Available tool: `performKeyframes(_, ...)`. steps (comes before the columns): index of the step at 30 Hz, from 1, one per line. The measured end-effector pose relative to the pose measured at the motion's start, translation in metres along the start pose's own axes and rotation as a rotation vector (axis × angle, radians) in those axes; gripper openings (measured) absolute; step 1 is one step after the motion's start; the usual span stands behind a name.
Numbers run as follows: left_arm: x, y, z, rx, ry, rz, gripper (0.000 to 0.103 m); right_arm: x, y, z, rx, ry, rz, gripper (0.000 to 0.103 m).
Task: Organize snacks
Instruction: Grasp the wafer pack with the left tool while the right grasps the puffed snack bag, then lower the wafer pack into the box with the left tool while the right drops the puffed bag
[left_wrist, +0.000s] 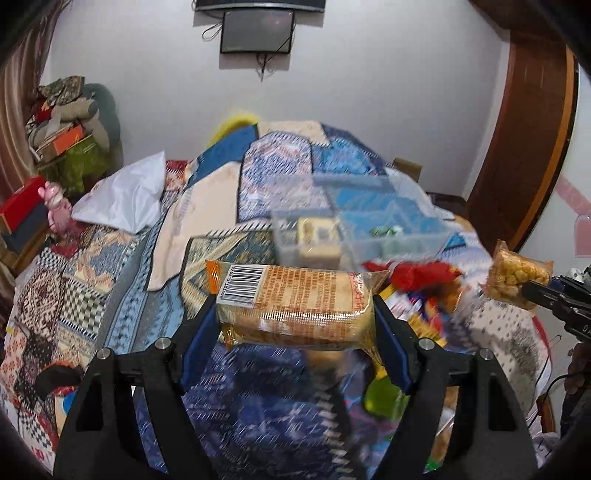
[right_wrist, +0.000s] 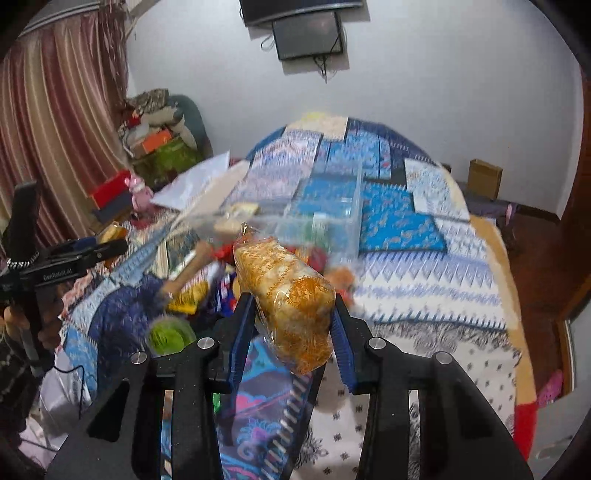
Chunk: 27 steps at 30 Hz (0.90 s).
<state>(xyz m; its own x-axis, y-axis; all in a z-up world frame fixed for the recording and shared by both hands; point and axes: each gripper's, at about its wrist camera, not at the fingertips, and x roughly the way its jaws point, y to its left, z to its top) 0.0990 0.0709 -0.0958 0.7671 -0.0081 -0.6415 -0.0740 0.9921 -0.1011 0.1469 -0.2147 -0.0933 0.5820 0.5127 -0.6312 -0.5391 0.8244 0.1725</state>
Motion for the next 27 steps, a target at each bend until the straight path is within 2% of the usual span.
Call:
performKeyframes(7, 0.009, -0.020, 0.030, 0.015, -0.042, -0.045, 0.077, 0.004, 0.000, 0.025, -0.010, -0.057, -0.010, 0.037)
performKeyframes(13, 0.035, -0.038, 0.057, 0.037, -0.040, -0.055, 0.077, 0.020, -0.004, 0.047, -0.007, -0.090, -0.021, 0.037)
performKeyframes(20, 0.084, -0.050, 0.084, 0.013, 0.023, -0.078, 0.077, 0.045, -0.014, 0.070, 0.000, -0.099, -0.035, 0.037)
performKeyframes(27, 0.132, -0.060, 0.096, -0.014, 0.109, -0.096, 0.077, 0.081, -0.023, 0.082, 0.009, -0.051, -0.037, 0.037)
